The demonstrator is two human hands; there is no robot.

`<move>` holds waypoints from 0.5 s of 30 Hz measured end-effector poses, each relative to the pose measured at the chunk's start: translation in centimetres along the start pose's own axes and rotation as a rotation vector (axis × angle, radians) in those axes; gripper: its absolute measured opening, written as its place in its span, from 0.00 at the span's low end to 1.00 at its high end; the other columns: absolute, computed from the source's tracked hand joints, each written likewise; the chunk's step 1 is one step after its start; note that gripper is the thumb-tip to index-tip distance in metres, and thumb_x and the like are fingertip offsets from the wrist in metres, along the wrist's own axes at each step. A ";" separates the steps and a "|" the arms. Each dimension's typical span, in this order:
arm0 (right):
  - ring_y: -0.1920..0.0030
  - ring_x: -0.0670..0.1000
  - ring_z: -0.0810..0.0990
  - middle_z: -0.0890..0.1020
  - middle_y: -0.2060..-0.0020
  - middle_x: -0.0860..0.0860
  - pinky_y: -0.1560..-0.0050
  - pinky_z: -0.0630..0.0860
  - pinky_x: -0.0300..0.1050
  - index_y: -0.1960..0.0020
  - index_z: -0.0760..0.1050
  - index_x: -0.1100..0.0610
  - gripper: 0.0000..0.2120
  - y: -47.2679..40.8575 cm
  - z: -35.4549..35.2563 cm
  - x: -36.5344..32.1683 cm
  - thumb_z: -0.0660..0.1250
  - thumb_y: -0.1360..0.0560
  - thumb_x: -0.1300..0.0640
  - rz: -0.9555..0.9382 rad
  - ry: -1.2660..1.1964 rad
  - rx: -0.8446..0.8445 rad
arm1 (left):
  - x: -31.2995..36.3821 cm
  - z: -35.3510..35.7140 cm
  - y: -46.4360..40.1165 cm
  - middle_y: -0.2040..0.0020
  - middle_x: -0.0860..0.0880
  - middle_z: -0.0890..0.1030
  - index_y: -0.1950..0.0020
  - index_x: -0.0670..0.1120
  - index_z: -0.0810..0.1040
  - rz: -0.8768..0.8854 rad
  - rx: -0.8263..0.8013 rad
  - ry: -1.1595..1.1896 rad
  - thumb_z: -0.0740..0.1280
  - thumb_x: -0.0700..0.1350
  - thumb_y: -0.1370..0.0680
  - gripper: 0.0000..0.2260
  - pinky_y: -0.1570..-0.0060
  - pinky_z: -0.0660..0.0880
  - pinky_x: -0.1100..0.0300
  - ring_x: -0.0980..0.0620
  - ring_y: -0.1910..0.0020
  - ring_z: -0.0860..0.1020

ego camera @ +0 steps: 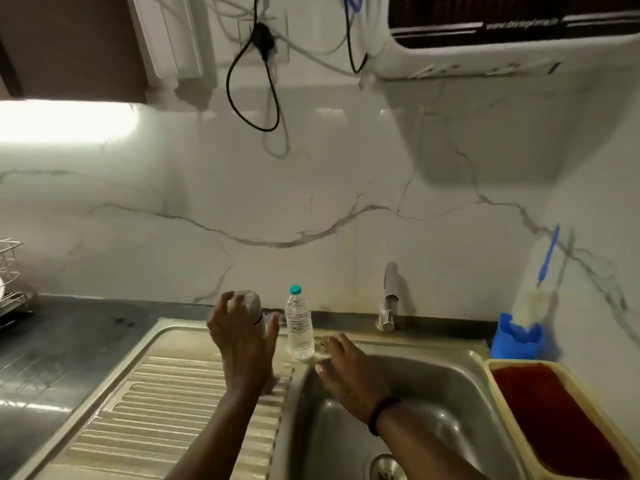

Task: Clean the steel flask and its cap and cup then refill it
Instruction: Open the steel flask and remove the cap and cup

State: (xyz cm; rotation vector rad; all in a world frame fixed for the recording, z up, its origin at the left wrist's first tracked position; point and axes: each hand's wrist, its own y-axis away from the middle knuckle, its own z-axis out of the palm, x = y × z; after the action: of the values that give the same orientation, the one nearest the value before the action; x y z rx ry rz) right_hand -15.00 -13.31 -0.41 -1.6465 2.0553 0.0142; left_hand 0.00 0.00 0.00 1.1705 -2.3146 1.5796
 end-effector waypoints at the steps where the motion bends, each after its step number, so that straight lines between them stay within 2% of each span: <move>1: 0.38 0.51 0.73 0.70 0.34 0.50 0.39 0.69 0.42 0.29 0.66 0.55 0.21 -0.6 0.6 -0.1 0.60 0.20 0.49 0.008 -0.021 -0.019 | -0.7 0.0 -0.3 0.32 0.37 0.67 0.32 0.40 0.65 -0.052 0.019 0.039 0.72 0.57 0.26 0.32 0.32 0.59 0.52 0.38 0.33 0.66; 4: 0.35 0.51 0.72 0.69 0.32 0.50 0.35 0.70 0.44 0.27 0.63 0.53 0.24 -2.0 2.0 -0.7 0.61 0.20 0.46 0.033 -0.092 -0.078 | -2.5 -0.1 -1.2 0.31 0.36 0.67 0.30 0.40 0.63 -0.225 -0.034 0.130 0.80 0.51 0.32 0.39 0.32 0.64 0.44 0.37 0.32 0.66; 7: 0.33 0.50 0.70 0.68 0.30 0.48 0.32 0.70 0.45 0.26 0.61 0.51 0.26 -3.3 3.2 -1.1 0.62 0.21 0.45 0.067 -0.148 -0.110 | -4.3 0.6 -1.3 0.32 0.39 0.68 0.28 0.47 0.60 -0.342 -0.174 0.235 0.80 0.55 0.33 0.42 0.36 0.71 0.41 0.39 0.33 0.68; 11: 0.35 0.48 0.73 0.69 0.31 0.48 0.34 0.72 0.44 0.26 0.61 0.51 0.27 -4.6 4.0 -1.5 0.65 0.22 0.46 0.093 -0.250 -0.115 | -5.1 1.0 -1.9 0.34 0.43 0.72 0.29 0.50 0.58 -0.373 -0.296 0.346 0.80 0.53 0.31 0.40 0.45 0.76 0.48 0.45 0.39 0.74; 15: 0.37 0.46 0.74 0.71 0.34 0.47 0.36 0.73 0.43 0.27 0.62 0.50 0.27 -5.1 4.6 -1.9 0.67 0.22 0.47 0.123 -0.323 -0.115 | -5.1 1.4 -2.5 0.43 0.53 0.76 0.32 0.51 0.64 -0.412 -0.372 0.433 0.80 0.50 0.31 0.34 0.53 0.73 0.62 0.53 0.48 0.76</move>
State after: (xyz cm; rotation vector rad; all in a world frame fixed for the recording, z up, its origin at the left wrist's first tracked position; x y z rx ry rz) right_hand -8.32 -11.50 -2.20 -1.4687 1.9300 0.4197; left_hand 5.64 1.17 -1.16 1.0066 -1.8347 1.0692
